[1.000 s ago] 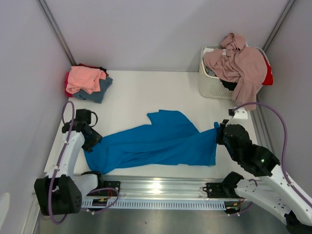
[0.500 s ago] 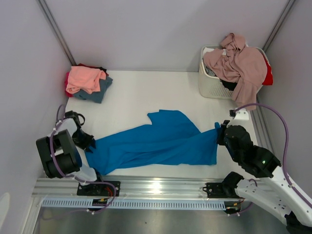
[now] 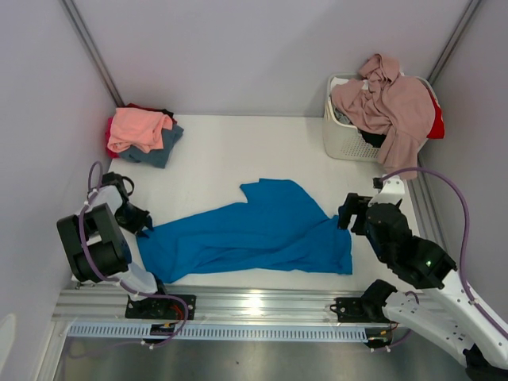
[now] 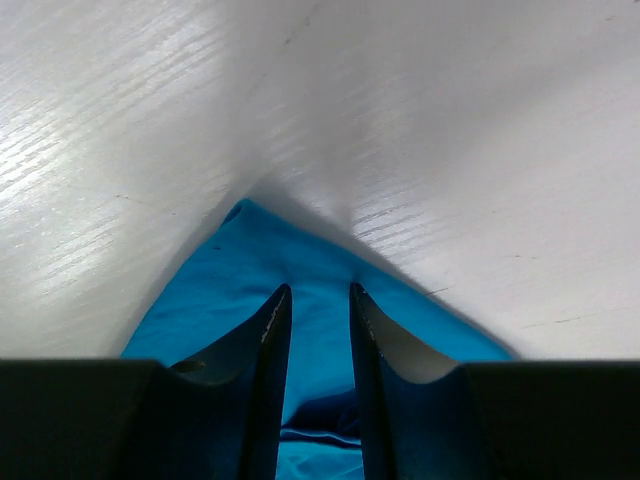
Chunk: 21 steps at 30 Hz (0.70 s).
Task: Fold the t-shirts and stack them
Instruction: Flatten out the tshirt
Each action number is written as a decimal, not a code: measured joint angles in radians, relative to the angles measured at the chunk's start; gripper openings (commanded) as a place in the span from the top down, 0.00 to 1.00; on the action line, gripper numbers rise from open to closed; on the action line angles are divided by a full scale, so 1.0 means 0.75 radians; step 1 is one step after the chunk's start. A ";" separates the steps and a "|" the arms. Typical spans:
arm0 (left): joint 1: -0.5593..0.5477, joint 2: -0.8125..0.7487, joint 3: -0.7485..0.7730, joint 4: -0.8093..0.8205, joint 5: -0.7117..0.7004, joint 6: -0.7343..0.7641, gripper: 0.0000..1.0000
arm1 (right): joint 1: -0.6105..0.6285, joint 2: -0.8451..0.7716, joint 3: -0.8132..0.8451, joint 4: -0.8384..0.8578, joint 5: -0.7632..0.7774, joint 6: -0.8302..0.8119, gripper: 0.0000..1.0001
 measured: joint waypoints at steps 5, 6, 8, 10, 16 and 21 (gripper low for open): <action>0.000 0.000 0.000 0.026 0.037 0.000 0.64 | -0.001 0.040 -0.010 0.112 0.002 -0.041 0.11; 0.000 0.000 0.000 0.028 0.038 0.000 0.64 | -0.002 0.057 -0.026 0.172 0.002 -0.057 0.11; 0.000 0.000 0.000 0.032 0.044 0.000 0.64 | -0.020 0.125 -0.064 0.273 -0.016 -0.073 0.12; 0.000 0.000 -0.001 0.037 0.049 0.000 0.65 | -0.069 0.236 -0.075 0.349 -0.050 -0.072 0.13; 0.000 0.007 -0.001 0.053 0.074 -0.001 0.70 | -0.319 0.609 -0.105 0.588 -0.265 -0.032 0.16; 0.000 0.026 -0.001 0.060 0.089 -0.001 0.74 | -0.427 0.891 -0.042 0.716 -0.405 -0.008 0.17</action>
